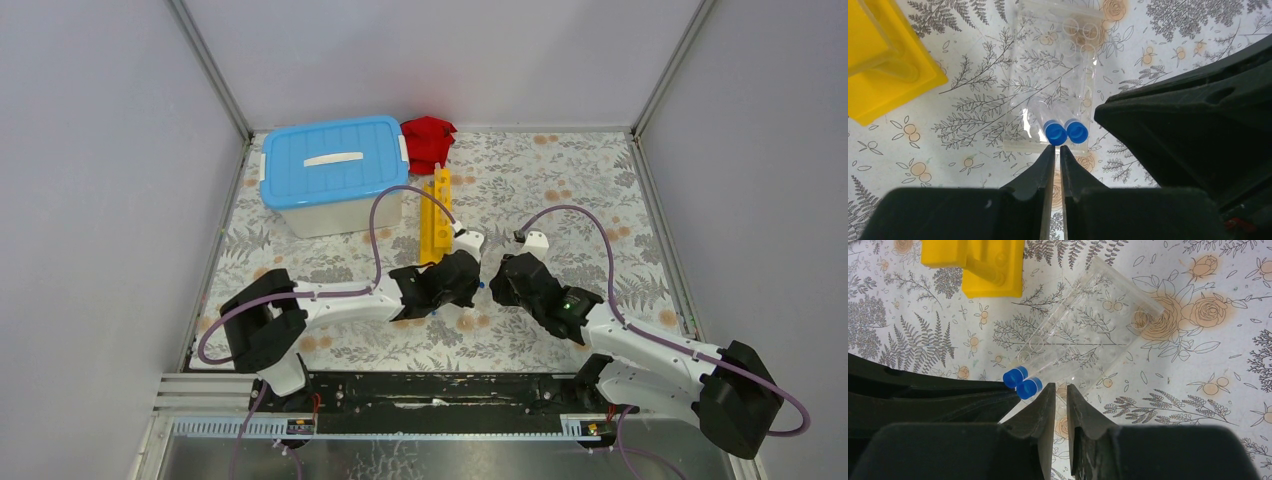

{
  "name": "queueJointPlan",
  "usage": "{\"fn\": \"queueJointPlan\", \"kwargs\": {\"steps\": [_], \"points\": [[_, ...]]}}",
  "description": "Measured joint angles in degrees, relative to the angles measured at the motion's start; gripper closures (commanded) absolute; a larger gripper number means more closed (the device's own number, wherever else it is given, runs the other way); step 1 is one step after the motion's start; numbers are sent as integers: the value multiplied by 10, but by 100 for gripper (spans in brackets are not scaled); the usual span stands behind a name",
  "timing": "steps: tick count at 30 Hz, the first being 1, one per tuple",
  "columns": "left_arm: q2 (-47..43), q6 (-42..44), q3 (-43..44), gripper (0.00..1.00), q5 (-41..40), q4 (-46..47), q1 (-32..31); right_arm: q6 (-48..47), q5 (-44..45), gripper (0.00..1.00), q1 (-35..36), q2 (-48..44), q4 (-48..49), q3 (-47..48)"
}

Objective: Organize the chemistry lab equipment
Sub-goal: Adjust the test tube in the slot of the test tube rack.

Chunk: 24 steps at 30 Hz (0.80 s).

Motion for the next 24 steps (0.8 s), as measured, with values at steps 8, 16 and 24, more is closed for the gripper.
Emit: {"fn": "queueJointPlan", "kwargs": {"steps": [8, 16, 24], "points": [[6, -4, 12, 86, -8, 7, 0, 0, 0, 79, 0, 0, 0, 0], [13, -4, 18, 86, -11, 8, 0, 0, 0, 79, 0, 0, 0, 0], [14, -4, 18, 85, -16, 8, 1, 0, 0, 79, 0, 3, 0, 0]]}}
